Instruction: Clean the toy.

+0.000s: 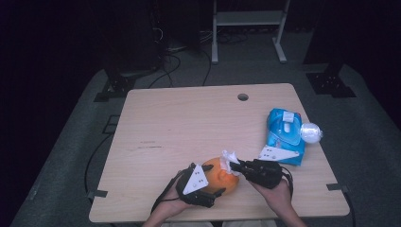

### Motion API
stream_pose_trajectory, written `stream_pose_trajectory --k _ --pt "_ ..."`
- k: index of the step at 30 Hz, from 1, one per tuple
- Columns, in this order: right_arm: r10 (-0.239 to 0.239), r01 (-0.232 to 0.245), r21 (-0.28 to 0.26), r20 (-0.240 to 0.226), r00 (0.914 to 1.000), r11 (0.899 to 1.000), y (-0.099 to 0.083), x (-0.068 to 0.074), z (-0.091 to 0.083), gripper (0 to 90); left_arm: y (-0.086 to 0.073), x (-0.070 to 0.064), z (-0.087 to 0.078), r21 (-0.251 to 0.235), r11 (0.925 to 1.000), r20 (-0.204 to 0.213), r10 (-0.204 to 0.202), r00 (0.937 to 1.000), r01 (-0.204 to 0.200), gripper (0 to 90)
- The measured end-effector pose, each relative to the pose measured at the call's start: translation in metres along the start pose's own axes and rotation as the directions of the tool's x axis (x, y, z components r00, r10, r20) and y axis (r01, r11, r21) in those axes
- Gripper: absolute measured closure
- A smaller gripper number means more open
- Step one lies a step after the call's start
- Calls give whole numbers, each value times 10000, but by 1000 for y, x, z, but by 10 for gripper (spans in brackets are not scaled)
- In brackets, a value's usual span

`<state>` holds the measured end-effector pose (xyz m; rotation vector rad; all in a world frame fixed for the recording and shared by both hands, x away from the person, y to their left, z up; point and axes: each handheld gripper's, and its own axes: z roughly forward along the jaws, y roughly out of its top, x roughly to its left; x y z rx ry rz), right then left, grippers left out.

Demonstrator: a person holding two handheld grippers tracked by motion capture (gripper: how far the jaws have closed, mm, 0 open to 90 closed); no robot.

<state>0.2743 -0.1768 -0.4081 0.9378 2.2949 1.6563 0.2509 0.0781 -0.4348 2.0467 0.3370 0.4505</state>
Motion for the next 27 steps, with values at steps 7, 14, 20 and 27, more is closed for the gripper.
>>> stream_pose_trajectory --k 7,14,20,27 --pt "1629 -1640 108 665 9844 9864 -21 -44 -1 811 -1 1 -2 73 9999 280 80 9996 -82 338" --pt "1227 -1241 197 586 9907 9921 -17 -36 2 809 -3 7 -4 -38 9996 422 -286 9987 288 337" --pt "1718 -1727 197 423 9842 9848 -22 -38 1 811 -6 15 -9 -259 9947 368 -988 9944 997 342" --pt "1626 -1626 -80 -74 9867 9867 -18 -32 2 810 -3 15 -10 -289 9947 365 -981 9945 992 362"
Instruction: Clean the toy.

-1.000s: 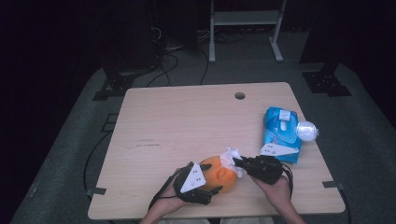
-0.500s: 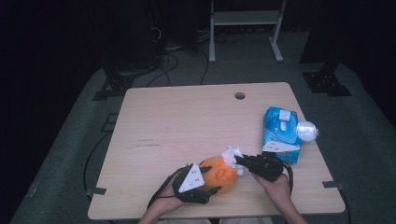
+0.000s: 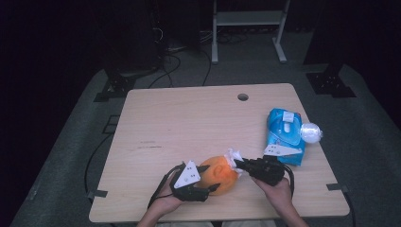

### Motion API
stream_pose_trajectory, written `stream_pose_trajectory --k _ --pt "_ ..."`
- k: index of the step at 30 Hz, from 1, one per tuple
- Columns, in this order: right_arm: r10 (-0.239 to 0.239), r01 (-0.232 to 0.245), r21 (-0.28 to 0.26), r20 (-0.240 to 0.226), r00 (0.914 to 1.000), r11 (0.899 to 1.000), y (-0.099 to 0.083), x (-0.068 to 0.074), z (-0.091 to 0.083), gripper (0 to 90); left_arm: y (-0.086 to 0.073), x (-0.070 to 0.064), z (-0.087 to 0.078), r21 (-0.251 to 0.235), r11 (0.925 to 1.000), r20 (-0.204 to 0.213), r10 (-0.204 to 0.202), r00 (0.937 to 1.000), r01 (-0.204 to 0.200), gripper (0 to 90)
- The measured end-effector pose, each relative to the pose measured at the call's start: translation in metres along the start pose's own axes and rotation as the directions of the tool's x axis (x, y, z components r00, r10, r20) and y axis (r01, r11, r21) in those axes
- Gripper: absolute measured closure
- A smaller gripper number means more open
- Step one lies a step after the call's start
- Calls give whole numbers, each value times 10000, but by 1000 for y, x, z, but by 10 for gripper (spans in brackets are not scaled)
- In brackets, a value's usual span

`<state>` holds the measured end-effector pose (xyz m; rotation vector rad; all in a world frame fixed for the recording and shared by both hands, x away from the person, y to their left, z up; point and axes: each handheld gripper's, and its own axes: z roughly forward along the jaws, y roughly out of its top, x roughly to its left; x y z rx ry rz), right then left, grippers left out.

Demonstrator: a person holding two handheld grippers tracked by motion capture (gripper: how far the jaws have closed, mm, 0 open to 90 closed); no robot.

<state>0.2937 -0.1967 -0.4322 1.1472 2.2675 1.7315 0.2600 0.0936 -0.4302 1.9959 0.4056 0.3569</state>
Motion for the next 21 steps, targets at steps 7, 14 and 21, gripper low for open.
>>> stream_pose_trajectory --k 7,14,21 --pt "-11 10 -50 -276 9996 10000 3 7 -2 810 6 4 -8 -373 9981 96 -480 9988 484 380" --pt "-348 348 -1 -417 9985 9994 3 12 2 809 9 2 -9 -254 9988 109 -408 9991 411 389" --pt "-585 543 -422 -1055 9927 9976 11 26 -2 810 11 3 -9 -106 9987 -49 -492 9988 492 398"
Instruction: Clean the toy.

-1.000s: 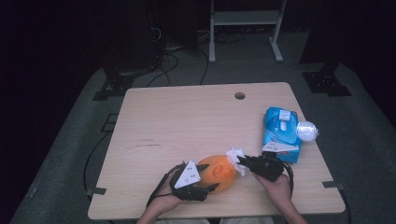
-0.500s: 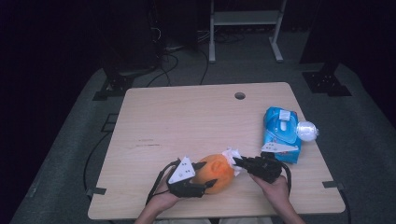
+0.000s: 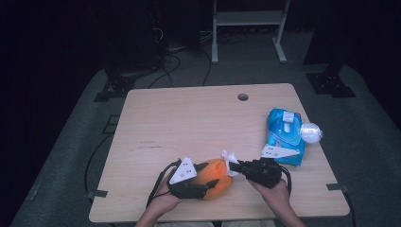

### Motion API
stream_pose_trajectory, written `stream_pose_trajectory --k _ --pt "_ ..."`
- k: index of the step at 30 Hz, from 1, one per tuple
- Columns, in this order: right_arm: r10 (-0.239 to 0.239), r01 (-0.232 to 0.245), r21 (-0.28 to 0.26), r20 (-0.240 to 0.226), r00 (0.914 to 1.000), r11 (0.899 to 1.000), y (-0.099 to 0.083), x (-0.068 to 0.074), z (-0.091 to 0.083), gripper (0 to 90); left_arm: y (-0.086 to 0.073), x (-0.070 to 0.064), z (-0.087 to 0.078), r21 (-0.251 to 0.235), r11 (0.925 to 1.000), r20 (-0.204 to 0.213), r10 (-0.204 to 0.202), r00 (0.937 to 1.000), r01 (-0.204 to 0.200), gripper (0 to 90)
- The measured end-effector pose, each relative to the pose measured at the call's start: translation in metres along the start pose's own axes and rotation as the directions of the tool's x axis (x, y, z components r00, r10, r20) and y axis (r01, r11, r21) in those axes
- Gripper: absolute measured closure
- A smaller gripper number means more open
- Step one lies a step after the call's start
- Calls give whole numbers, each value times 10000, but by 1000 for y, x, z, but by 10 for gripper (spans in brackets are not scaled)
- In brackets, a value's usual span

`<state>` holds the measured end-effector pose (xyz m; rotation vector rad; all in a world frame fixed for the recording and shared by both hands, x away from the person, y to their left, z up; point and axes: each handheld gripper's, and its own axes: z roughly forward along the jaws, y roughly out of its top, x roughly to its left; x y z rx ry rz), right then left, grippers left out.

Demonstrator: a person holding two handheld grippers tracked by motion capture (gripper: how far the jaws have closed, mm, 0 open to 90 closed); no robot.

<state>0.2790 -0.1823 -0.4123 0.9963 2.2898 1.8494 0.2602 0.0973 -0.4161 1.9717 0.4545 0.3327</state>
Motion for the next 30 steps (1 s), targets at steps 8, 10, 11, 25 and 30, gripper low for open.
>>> stream_pose_trajectory --k 8,10,11,25,30 --pt "-491 486 129 421 9979 9987 -2 5 2 808 2 -9 14 167 9996 -57 231 9997 -230 396" --pt "-371 369 50 483 9981 9993 -1 5 -1 808 2 -8 16 145 9997 -56 177 9998 -176 396" --pt "-582 582 17 465 9972 9983 1 10 -2 808 2 -8 16 114 9999 -56 127 9999 -127 395" --pt "-941 901 432 1038 9901 9950 -1 4 0 809 -9 7 20 -14 9975 -134 -708 9974 708 147" --pt "-1412 1392 504 395 9892 9890 3 22 6 808 -4 2 18 69 9994 -211 -339 9992 340 332"
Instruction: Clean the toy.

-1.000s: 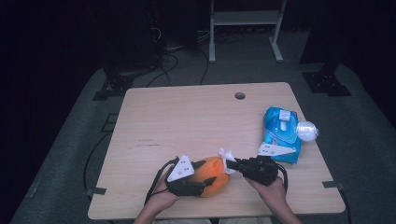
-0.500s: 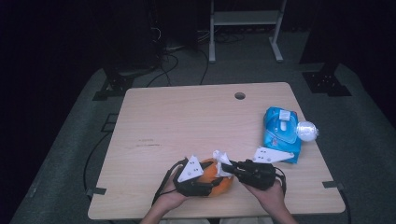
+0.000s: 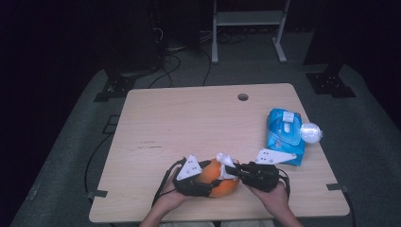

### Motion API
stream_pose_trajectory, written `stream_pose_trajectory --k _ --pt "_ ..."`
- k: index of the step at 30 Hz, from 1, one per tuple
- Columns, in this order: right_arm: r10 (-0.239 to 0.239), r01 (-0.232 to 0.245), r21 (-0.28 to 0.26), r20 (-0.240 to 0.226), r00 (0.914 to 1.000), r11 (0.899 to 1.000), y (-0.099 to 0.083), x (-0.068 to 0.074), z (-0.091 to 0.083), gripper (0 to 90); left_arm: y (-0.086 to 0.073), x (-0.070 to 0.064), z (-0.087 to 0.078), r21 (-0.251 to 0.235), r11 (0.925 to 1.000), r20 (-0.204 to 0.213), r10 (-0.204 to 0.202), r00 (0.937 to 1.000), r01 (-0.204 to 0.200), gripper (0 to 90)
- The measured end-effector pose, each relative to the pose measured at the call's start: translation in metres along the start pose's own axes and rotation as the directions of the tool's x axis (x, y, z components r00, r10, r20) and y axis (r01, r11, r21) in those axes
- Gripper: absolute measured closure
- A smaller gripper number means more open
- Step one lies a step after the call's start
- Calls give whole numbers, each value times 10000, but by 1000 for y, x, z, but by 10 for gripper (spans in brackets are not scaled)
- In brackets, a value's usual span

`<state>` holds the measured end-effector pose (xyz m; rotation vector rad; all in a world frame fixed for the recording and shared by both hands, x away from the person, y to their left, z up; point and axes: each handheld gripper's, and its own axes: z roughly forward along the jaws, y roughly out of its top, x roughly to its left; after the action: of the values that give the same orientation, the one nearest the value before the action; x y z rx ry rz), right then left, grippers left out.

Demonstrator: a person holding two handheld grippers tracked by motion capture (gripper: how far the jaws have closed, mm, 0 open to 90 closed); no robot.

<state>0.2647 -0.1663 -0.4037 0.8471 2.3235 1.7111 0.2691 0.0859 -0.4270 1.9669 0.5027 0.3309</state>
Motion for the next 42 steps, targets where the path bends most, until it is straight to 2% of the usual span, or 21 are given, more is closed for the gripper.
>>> stream_pose_trajectory --k 1,3,6,7,8,11,13,17,19,20,22,24,26,28,30,32,34,36,37,39,42 --pt "-166 165 73 133 9998 9998 0 1 2 809 2 0 -2 -74 10000 59 -2 10000 3 356" --pt "145 -144 -67 196 9997 9999 -2 -6 0 809 3 0 -5 -169 9998 130 -91 9999 93 378" --pt "459 -454 -86 707 9964 9989 -5 -19 -4 810 2 -1 -4 -171 9998 173 -107 9998 110 381" --pt "632 -624 -133 676 9957 9980 -6 -20 -5 810 3 -1 -3 -119 9999 166 -27 9999 29 381" --pt "563 -557 -103 681 9961 9984 -5 -18 -5 809 4 -2 -3 -97 10000 138 22 9999 -21 381" --pt "224 -223 -74 208 9995 9997 0 -4 -4 808 6 -3 -5 -137 9999 169 73 9998 -71 383" --pt "-49 50 -41 213 9998 10000 2 0 -2 808 7 -3 -7 -196 9998 146 12 9999 -9 384" --pt "329 -337 92 751 9966 9994 -6 -17 -2 809 4 -1 -5 -416 9990 292 -170 9994 182 330" --pt "624 -634 113 745 9953 9979 -10 -23 -2 809 2 1 -2 -360 9989 338 -291 9990 303 266" --pt "580 -593 152 755 9955 9981 -9 -23 -2 809 1 2 0 -323 9988 339 -355 9988 366 246" --pt "531 -541 160 581 9969 9984 -6 -16 -1 809 -2 0 2 -249 9990 270 -370 9989 377 256" --pt "266 -269 207 171 9995 9994 -2 -6 1 808 -1 -3 2 -220 9995 251 -203 9995 209 283" --pt "-87 77 340 294 9995 9994 -1 0 5 809 1 -3 -1 -195 9997 306 -128 9994 134 282" --pt "140 -153 300 441 9989 9994 -4 -7 4 809 2 1 -5 -345 9991 357 -249 9991 261 255" --pt "162 -191 330 879 9960 9993 -8 -16 1 810 1 6 -7 -371 9979 86 -524 9986 527 184" --pt "676 -695 138 1117 9914 9975 -11 -25 -4 809 -1 9 -5 -351 9963 83 -783 9969 785 167" --pt "741 -754 83 1052 9917 9971 -9 -24 -5 809 -3 6 -2 -230 9978 -15 -621 9981 620 228" --pt "607 -609 17 636 9961 9981 -6 -14 -3 808 -3 4 0 -222 9970 -107 -737 9972 735 264" --pt "486 -485 -36 342 9982 9988 -4 -9 -1 808 -2 3 -1 -191 9980 -23 -607 9982 607 275" --pt "40 -47 170 365 9993 9998 -3 -4 3 809 -1 3 -4 -159 9986 208 -506 9985 509 292" --pt "273 -286 222 582 9979 9993 -8 -15 2 811 -3 8 -8 -308 9975 1243 -598 9904 641 280"
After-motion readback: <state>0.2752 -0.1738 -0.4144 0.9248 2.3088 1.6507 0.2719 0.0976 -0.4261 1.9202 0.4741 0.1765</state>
